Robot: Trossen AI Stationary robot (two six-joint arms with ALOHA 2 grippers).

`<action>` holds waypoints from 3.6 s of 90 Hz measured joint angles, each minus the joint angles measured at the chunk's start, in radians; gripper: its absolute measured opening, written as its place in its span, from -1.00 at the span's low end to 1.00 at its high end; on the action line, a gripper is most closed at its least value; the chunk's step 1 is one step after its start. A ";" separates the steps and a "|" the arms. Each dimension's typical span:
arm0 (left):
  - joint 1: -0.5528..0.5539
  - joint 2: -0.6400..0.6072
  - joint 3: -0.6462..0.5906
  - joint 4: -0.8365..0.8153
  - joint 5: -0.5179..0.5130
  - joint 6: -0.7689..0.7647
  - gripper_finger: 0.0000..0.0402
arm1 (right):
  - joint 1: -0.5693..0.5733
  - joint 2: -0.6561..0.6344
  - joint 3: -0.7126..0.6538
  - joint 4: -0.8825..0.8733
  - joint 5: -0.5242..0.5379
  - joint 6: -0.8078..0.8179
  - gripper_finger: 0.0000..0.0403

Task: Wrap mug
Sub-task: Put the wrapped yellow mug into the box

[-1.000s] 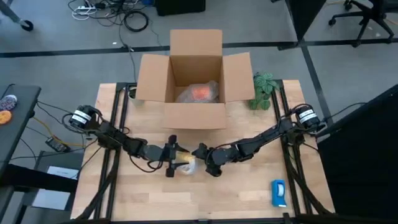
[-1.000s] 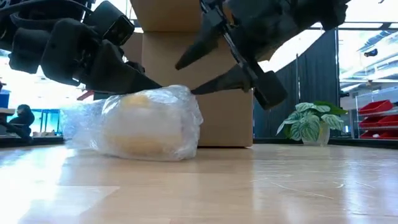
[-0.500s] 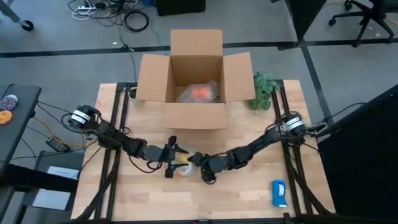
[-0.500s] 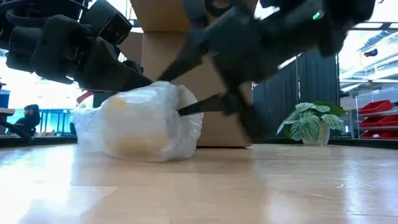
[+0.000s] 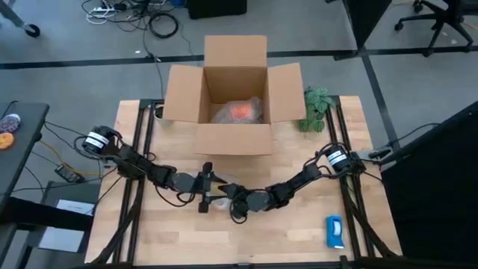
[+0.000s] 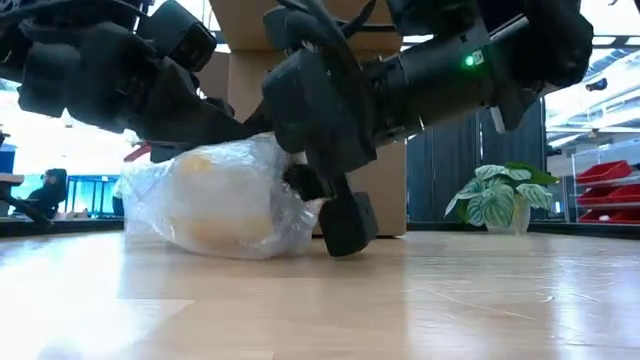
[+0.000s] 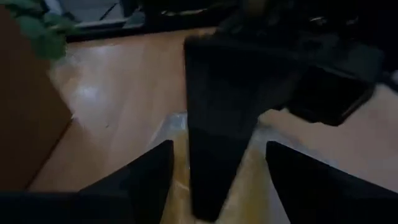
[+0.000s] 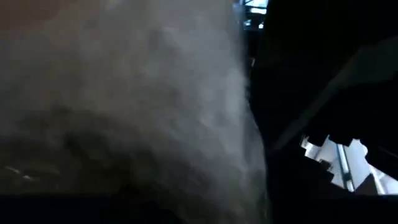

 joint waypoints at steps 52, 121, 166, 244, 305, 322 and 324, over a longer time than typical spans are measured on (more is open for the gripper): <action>-0.051 -0.765 0.004 -0.876 0.050 -0.233 0.19 | 0.055 -0.259 0.065 -0.123 0.061 0.334 -0.91; -0.084 -0.687 -0.419 -0.416 -0.209 -0.394 0.19 | -0.180 -0.423 0.696 -0.852 -0.087 0.897 -0.92; -0.084 -0.369 -0.390 -0.093 -0.177 -0.425 -0.06 | -0.609 -0.422 0.788 -1.355 -0.225 1.421 -0.92; -0.098 -0.009 -0.218 0.277 0.020 -0.238 -0.53 | -0.758 -0.249 0.788 -1.860 -0.547 1.666 -0.92; -0.097 0.000 -0.222 0.275 -0.008 -0.266 -0.53 | -0.749 -0.138 0.784 -1.970 -0.497 1.550 -0.83; -0.102 0.000 -0.222 0.251 -0.001 -0.312 -0.53 | -0.744 -0.101 0.783 -1.957 -0.532 1.542 -0.57; -0.102 0.000 -0.222 0.252 -0.001 -0.315 -0.53 | -0.743 -0.101 0.784 -1.956 -0.532 1.542 -0.53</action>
